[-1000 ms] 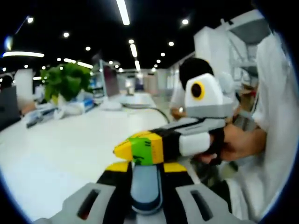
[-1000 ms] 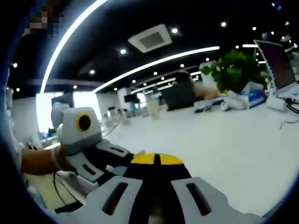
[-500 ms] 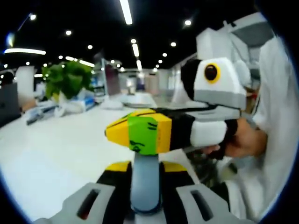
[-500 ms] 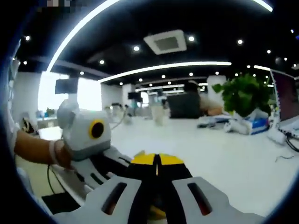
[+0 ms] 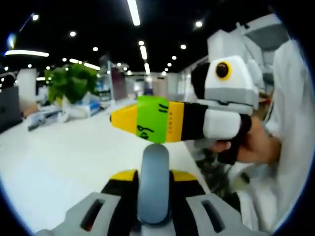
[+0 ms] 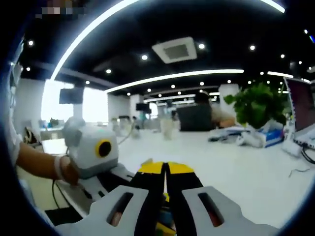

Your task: Pick up the paper insert the paper into the punch align the paper edges press the punch to punch holes

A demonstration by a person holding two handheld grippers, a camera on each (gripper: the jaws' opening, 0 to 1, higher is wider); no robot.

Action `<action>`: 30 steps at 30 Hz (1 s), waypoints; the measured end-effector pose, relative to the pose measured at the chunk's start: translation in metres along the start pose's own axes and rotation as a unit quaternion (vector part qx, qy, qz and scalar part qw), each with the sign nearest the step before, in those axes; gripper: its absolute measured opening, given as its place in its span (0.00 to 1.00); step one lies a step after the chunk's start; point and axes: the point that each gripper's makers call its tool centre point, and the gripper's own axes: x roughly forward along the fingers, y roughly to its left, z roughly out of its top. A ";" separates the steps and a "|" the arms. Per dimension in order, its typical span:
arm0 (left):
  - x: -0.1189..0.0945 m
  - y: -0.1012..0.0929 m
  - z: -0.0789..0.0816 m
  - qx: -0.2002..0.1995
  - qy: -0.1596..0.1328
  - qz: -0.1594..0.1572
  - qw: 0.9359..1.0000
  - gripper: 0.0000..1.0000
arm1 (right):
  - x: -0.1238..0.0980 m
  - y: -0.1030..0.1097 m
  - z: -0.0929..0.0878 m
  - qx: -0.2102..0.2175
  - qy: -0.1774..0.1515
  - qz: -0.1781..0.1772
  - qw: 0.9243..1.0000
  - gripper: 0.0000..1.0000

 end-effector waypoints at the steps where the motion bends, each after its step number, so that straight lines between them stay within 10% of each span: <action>1: 0.000 0.000 0.000 -0.001 0.000 0.000 1.000 0.27 | 0.000 0.000 0.000 0.000 0.000 0.000 1.000 0.05; 19: -0.001 0.001 0.005 -0.006 -0.011 -0.002 1.000 0.33 | -0.001 -0.007 0.007 -0.030 0.003 -0.020 0.999 0.37; 30: -0.004 -0.005 0.016 -0.023 -0.038 -0.017 0.999 0.50 | -0.022 -0.053 0.010 -0.023 0.008 -0.087 0.996 0.46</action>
